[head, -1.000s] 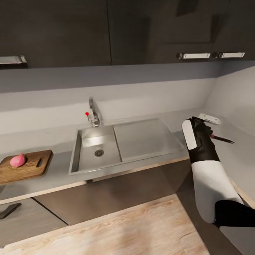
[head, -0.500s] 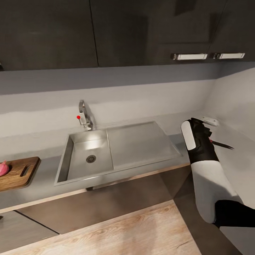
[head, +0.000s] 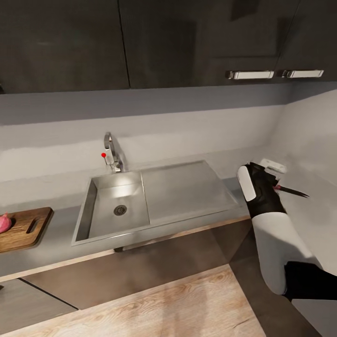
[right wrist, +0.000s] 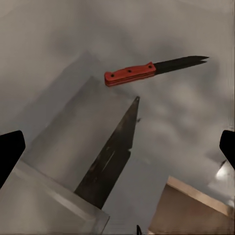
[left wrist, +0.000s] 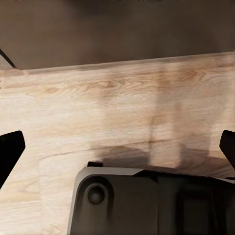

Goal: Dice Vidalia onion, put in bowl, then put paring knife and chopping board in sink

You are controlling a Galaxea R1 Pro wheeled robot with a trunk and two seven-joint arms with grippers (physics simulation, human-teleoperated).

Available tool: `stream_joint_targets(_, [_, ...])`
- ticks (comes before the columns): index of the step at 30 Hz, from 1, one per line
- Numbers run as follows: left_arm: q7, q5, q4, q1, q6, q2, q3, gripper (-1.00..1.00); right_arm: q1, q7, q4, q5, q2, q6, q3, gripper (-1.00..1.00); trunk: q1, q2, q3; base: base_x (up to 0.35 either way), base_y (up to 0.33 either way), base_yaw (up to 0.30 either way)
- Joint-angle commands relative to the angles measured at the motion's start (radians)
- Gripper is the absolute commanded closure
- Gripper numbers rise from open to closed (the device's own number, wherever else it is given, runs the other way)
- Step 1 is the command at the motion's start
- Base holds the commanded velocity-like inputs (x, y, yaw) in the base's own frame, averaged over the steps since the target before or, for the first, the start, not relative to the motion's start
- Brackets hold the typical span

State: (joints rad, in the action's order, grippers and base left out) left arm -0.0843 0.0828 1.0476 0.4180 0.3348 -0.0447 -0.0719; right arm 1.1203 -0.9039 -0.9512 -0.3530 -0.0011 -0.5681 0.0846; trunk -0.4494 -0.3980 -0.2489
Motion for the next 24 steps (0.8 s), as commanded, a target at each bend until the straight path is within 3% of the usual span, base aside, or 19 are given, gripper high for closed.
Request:
stream_joint_targets(1, [-0.009,0.009,0.001,0.0,0.001,-0.001,-0.003,-1.0,0.001,-0.005,0.007,-0.006,0.0,0.0,0.0,-1.0,-0.001,-0.002,-0.002,0.0,0.0,0.0])
stream_joint_targets(9, [-0.009,0.009,-0.01,0.0,0.004,0.003,-0.005,-1.0,0.001,0.021,0.154,-0.015,0.005,0.137,-0.003,-1.0,-0.001,-0.002,-0.002,0.078,0.0,0.0])
stream_joint_targets(17, [-0.009,0.009,-0.017,0.0,0.005,0.003,-0.005,-1.0,0.001,0.023,0.173,-0.014,0.009,0.16,-0.005,-1.0,-0.001,-0.002,-0.002,0.28,-0.002,0.0])
stream_joint_targets(24, [-0.009,0.009,-0.032,0.0,0.006,0.002,-0.005,-1.0,0.001,0.022,0.173,-0.011,0.006,0.161,-0.003,-1.0,-0.001,-0.002,-0.002,0.248,-0.134,0.0])
